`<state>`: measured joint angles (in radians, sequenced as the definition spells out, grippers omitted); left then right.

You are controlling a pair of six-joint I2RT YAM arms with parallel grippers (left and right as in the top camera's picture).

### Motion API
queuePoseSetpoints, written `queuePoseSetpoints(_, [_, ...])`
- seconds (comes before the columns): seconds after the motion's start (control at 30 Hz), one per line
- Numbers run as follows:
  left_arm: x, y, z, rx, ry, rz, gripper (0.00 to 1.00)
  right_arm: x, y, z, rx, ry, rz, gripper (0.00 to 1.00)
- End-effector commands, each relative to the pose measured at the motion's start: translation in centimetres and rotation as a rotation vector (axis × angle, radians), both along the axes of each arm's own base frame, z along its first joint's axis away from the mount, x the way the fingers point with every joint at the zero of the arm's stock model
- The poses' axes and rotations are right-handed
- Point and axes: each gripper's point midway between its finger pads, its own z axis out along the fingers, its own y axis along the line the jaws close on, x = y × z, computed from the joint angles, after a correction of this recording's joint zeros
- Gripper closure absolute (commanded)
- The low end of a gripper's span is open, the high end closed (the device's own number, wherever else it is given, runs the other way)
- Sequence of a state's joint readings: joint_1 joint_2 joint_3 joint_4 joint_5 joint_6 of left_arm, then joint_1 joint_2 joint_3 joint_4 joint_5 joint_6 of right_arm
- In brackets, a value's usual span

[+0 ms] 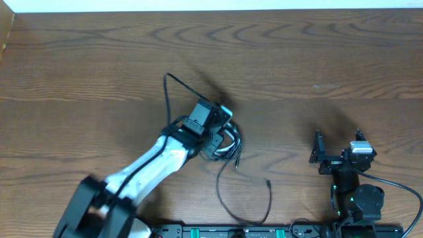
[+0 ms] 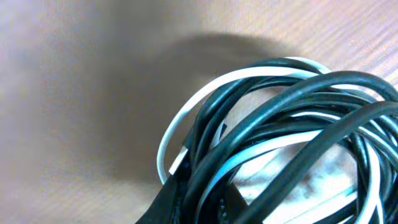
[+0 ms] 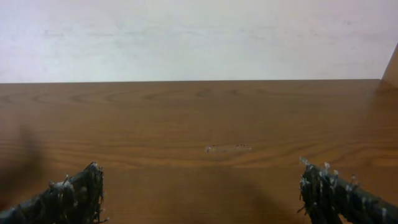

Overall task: Untangle cables
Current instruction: 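Grasp the cable coil with the left gripper and lift it, then move the right gripper toward the held coil and grasp cables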

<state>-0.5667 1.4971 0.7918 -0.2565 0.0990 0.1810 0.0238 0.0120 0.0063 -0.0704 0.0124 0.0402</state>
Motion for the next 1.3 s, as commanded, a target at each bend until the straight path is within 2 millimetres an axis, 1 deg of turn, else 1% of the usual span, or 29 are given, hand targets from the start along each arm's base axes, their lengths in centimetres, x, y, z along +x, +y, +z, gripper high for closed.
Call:
queuePoseSetpoints(0.0, [1.5, -1.0, 5.8, -0.1, -0.159, 0.001, 0.92, 0.0, 0.0, 0.0, -0.013, 0.0, 0.0, 0.01])
queuePoseSetpoints(0.1, [1.9, -1.2, 10.5, -0.184, -0.289, 0.001, 0.92, 0.0, 0.0, 0.0, -0.013, -0.001, 0.0, 0.01])
queuePoseSetpoints(0.17, [1.8, -1.2, 13.3, -0.231, -0.362, 0.001, 0.92, 0.0, 0.0, 0.0, -0.013, 0.0, 0.0, 0.01])
queuePoseSetpoints(0.3, [1.1, -0.8, 17.2, -0.295, -0.463, 0.001, 0.92, 0.0, 0.0, 0.0, -0.013, 0.0, 0.0, 0.01])
queuePoseSetpoints(0.43, [0.8, -0.5, 20.1, -0.346, -0.544, 0.001, 0.92, 0.0, 0.0, 0.0, -0.013, 0.0, 0.0, 0.01])
queuePoseSetpoints(0.63, [1.0, -0.7, 22.5, -0.408, -0.616, 0.011, 0.92, 0.0, 0.0, 0.0, -0.013, -0.001, 0.0, 0.01])
queuePoseSetpoints(0.8, [1.6, -1.1, 25.3, -0.54, -0.667, 0.069, 0.92, 0.0, 0.0, 0.0, -0.013, -0.002, 0.0, 0.01])
queuePoseSetpoints(0.87, [1.5, -1.5, 26.2, -0.577, -0.684, 0.052, 0.92, 0.0, 0.0, 0.0, -0.013, -0.002, -0.001, 0.01])
queuePoseSetpoints(0.93, [1.4, -1.9, 26.8, -0.601, -0.693, 0.033, 0.92, 0.0, 0.0, 0.1, -0.012, -0.006, -0.001, 0.01])
queuePoseSetpoints(1.0, [1.2, -2.1, 27.0, -0.613, -0.695, 0.019, 0.92, 0.0, 0.5, 0.5, 0.026, -0.02, 0.023, 0.01])
queuePoseSetpoints(1.07, [1.1, -2.3, 26.8, -0.617, -0.685, 0.004, 0.92, 0.0, 1.5, 1.4, 0.1, -0.053, 0.082, 0.01])
queuePoseSetpoints(1.13, [1.0, -2.5, 26.5, -0.616, -0.671, -0.007, 0.92, -0.2, 2.8, 2.9, 0.129, -0.107, 0.156, 0.01])
queuePoseSetpoints(1.2, [0.3, -3.4, 26.1, -0.621, -0.65, -0.077, 0.92, -0.6, 3.5, 4.6, 0.164, -0.154, 0.205, 0.01])
queuePoseSetpoints(1.27, [-0.8, -4.7, 25.8, -0.625, -0.636, -0.197, 0.92, -1.0, 4.1, 6.1, 0.186, -0.179, 0.241, 0.01])
